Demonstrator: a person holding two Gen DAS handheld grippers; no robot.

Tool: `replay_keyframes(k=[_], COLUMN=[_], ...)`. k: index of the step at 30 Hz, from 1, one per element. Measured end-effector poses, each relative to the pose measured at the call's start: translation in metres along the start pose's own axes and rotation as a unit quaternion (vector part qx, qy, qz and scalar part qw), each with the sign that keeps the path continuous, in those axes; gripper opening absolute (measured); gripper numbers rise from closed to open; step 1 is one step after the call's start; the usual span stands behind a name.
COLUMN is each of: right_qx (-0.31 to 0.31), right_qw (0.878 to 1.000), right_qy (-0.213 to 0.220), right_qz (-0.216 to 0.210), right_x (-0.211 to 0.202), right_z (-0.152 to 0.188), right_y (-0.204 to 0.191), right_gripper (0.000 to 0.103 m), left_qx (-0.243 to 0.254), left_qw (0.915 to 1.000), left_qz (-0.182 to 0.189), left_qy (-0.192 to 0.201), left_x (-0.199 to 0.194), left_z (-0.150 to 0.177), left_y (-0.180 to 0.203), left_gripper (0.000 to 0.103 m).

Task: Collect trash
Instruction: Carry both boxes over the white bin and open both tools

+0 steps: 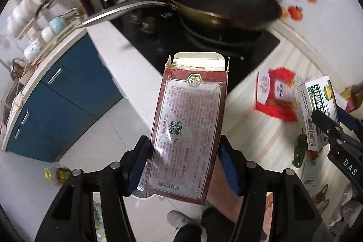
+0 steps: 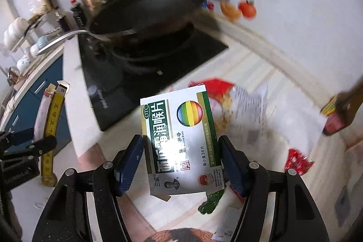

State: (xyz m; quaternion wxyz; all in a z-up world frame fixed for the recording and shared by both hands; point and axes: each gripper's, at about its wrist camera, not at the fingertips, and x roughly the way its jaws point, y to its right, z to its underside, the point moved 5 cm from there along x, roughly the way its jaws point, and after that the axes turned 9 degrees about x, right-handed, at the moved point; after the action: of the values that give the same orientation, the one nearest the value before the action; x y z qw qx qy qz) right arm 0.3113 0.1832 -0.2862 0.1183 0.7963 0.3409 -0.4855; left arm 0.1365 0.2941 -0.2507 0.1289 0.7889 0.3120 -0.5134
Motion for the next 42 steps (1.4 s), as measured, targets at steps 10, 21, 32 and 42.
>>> replay_keyframes(k=[10, 21, 32, 42], right_qx=[-0.073, -0.079, -0.115, -0.145], right_qw=[0.995, 0.962, 0.944, 0.941], right_qy=[0.005, -0.209, -0.298, -0.305], right_qz=[-0.069, -0.159, -0.082, -0.032], right_x=[-0.052, 0.066, 0.307, 0.428], right_z=[0.023, 0.158, 0.351, 0.389], right_y=[-0.107, -0.225, -0.265, -0.283], right_gripper=[0.069, 0.031, 0.031, 0.085], left_qx=[-0.087, -0.244, -0.316, -0.323], left_qw=[0.996, 0.9642, 0.9222, 0.9092], left_qz=[-0.014, -0.035, -0.014, -0.023], left_qy=[0.011, -0.099, -0.223, -0.261], left_x=[-0.032, 0.089, 0.376, 0.432], left_z=[0.068, 0.251, 0.413, 0.457], left_y=[-0.083, -0.199, -0.263, -0.283], left_gripper=[0.058, 0.058, 0.061, 0.096])
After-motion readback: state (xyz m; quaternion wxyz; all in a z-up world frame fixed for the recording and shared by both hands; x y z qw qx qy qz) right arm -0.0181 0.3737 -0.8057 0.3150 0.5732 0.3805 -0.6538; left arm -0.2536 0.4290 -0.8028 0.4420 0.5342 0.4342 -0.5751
